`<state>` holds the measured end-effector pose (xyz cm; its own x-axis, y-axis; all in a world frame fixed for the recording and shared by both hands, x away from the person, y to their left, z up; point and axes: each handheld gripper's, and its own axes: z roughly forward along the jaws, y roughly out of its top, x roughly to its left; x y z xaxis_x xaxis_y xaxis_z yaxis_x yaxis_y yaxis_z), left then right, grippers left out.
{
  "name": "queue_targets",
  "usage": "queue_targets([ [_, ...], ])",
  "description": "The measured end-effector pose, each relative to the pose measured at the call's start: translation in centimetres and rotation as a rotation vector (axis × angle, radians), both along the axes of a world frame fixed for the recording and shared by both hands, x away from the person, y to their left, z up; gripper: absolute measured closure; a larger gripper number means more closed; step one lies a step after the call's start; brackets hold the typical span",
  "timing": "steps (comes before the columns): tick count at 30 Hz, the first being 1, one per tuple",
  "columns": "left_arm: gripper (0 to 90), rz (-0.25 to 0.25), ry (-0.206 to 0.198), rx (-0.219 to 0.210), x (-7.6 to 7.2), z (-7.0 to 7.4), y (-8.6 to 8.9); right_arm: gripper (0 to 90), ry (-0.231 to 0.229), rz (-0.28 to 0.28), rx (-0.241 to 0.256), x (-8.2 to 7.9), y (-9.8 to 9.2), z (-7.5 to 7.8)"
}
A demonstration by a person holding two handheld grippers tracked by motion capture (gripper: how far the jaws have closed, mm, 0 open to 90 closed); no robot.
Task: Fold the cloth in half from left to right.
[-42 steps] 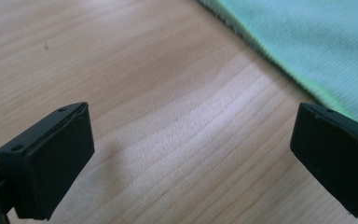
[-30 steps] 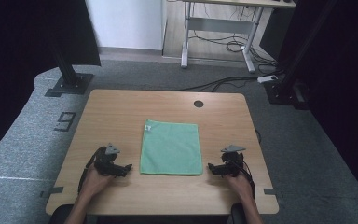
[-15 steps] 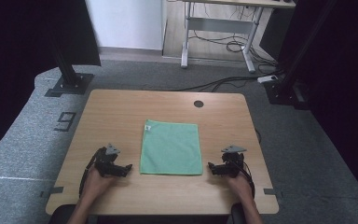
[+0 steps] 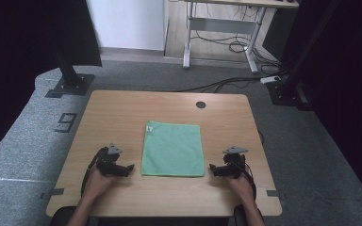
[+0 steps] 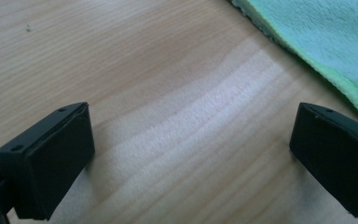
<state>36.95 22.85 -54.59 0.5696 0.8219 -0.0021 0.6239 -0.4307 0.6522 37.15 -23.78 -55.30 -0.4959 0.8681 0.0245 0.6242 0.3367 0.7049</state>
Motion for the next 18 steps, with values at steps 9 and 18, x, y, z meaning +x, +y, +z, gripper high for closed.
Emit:
queue_targets([
  [9,0.0,0.012,-0.046,-0.049,2.7,2.1,-1.5,2.2,-0.010,0.047,0.012,-0.6,2.1,0.8],
  [18,0.0,-0.006,-0.051,-0.044,6.0,1.9,-4.6,2.2,-0.013,0.091,-0.010,-1.1,3.9,0.9],
])
